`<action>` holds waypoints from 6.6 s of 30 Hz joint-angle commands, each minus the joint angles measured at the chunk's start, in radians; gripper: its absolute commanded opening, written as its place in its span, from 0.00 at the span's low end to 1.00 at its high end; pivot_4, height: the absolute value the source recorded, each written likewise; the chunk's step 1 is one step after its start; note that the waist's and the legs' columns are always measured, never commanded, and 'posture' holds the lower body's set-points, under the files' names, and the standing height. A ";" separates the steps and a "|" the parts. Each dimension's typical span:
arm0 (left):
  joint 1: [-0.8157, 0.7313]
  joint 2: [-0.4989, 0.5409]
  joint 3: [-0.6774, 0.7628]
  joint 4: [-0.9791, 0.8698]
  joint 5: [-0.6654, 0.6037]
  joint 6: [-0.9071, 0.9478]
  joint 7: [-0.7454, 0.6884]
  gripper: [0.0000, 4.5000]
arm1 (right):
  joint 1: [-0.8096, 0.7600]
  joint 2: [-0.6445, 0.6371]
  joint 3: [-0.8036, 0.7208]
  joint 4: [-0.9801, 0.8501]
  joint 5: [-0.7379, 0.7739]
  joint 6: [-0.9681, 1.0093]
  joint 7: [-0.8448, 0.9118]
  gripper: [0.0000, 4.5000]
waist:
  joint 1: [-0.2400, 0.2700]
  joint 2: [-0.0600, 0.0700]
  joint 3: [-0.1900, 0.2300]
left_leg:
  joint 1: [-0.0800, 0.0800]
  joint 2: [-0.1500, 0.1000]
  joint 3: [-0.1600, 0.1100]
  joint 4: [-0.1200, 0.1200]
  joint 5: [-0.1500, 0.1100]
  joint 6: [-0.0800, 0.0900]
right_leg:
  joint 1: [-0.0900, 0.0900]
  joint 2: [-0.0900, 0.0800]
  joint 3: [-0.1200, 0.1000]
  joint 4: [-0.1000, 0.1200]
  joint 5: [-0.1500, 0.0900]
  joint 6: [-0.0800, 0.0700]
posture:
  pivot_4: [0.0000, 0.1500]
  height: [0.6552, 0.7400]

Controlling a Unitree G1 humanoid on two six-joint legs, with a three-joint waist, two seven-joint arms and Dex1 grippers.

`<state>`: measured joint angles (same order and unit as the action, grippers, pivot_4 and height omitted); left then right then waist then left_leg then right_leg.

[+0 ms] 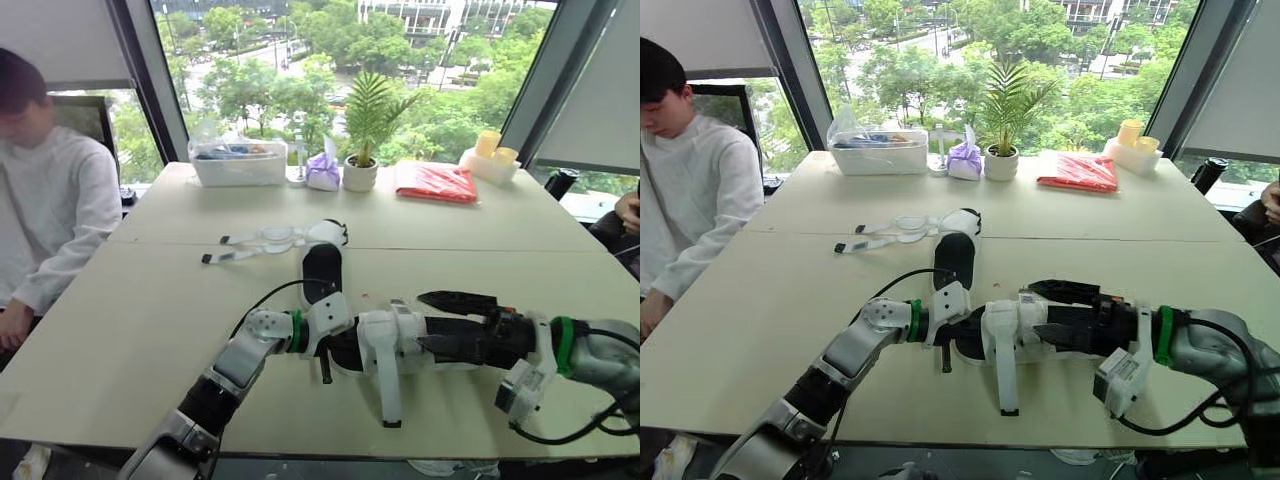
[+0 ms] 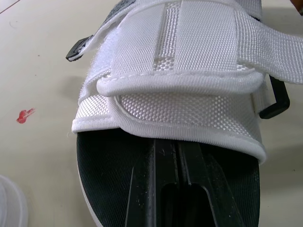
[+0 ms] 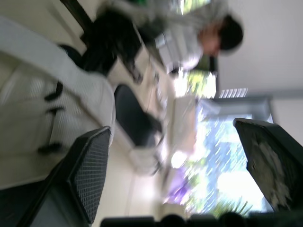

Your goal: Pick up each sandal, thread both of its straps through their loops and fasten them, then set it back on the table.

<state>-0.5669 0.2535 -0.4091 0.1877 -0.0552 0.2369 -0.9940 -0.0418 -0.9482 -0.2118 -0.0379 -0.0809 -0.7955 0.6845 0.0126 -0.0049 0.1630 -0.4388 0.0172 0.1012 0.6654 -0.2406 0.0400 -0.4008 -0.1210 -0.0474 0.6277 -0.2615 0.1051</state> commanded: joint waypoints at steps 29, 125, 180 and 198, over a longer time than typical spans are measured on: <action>-0.010 -0.040 -0.022 0.029 0.031 0.004 0.026 0.00 | 0.052 0.131 0.160 -0.358 1.209 1.828 -0.037 0.94 | 0.002 0.002 -0.001 | -0.004 -0.002 -0.010 -0.001 -0.003 0.005 | 0.006 -0.003 -0.010 -0.014 0.001 0.000 | 1.00 1.00; 0.000 -0.048 -0.025 0.039 0.026 0.001 0.019 0.00 | 0.273 0.147 -0.168 -0.596 1.149 1.890 0.097 0.73 | 0.000 0.003 -0.002 | -0.004 -0.002 -0.007 -0.002 -0.005 0.008 | 0.006 -0.007 -0.014 -0.015 0.002 0.000 | 1.00 1.00; 0.004 -0.045 -0.028 0.056 0.034 -0.005 0.030 0.00 | 0.274 0.257 0.014 -0.554 1.068 1.729 -0.017 0.20 | 0.002 0.003 -0.002 | -0.004 -0.002 -0.007 -0.001 -0.005 0.008 | 0.005 -0.006 -0.015 -0.014 0.002 0.000 | 1.00 1.00; 0.009 -0.047 -0.034 0.052 0.037 -0.002 0.030 0.00 | 0.192 0.329 -0.018 -0.541 1.178 1.752 -0.109 1.00 | 0.002 0.003 -0.002 | -0.004 -0.002 -0.007 -0.001 -0.005 0.008 | 0.005 -0.007 -0.016 -0.014 0.002 0.000 | 1.00 1.00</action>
<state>-0.5747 0.2118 -0.4154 0.2220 -0.0329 0.2267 -0.9593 0.1657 -0.6278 -0.2056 -0.5611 1.0467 0.9582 0.5786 0.0148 -0.0016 0.1605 -0.4426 0.0151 0.0943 0.6647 -0.2459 0.0484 -0.3955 -0.1275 -0.0631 0.6139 -0.2594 0.1050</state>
